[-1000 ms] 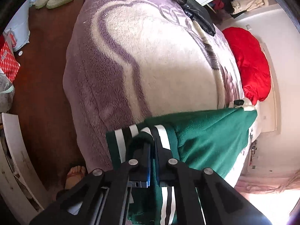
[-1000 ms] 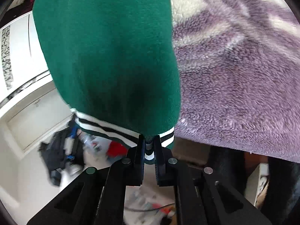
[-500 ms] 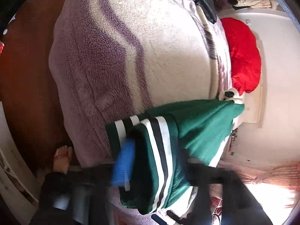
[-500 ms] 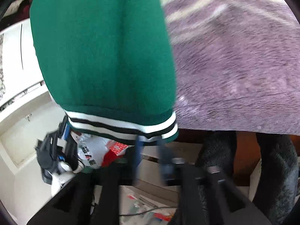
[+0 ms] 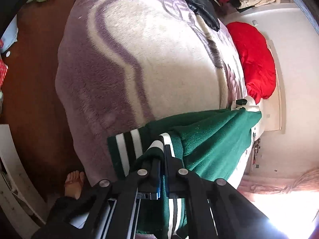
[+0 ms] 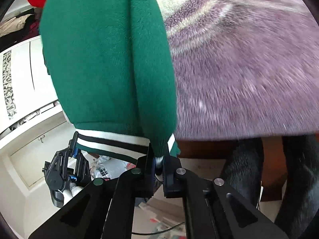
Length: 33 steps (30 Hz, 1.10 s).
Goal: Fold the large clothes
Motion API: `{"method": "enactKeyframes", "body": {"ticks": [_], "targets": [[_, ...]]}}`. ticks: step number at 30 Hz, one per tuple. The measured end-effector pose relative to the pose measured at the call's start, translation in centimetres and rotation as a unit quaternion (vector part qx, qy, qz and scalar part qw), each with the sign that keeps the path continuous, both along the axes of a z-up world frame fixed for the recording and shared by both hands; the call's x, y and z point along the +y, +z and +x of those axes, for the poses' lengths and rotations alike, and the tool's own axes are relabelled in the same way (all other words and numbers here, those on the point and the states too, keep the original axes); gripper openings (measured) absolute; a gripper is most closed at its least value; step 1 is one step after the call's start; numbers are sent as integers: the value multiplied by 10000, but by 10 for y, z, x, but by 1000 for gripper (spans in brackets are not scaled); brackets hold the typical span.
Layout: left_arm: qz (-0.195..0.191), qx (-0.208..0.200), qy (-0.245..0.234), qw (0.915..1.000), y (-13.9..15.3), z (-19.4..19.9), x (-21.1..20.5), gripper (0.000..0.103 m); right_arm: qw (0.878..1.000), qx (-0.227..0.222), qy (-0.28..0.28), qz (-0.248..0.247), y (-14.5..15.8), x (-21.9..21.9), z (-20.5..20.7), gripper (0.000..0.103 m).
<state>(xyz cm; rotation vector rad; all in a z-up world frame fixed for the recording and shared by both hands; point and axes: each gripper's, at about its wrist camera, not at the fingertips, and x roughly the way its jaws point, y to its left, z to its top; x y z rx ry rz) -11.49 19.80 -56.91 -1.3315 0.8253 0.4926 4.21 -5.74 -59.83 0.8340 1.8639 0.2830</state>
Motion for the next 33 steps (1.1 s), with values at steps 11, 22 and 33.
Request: {"method": "enactKeyframes", "body": {"ticks": [11, 22, 33], "targets": [[-492, 24, -511, 9975, 20, 22, 14, 49, 9957, 206, 841, -322, -4, 33, 15, 48], [1274, -212, -2548, 9583, 134, 188, -34, 72, 9950, -775, 64, -628, 95, -40, 101, 60], [2287, -274, -4242, 8758, 131, 476, -105, 59, 9752, -1614, -1238, -873, 111, -134, 279, 56]]}}
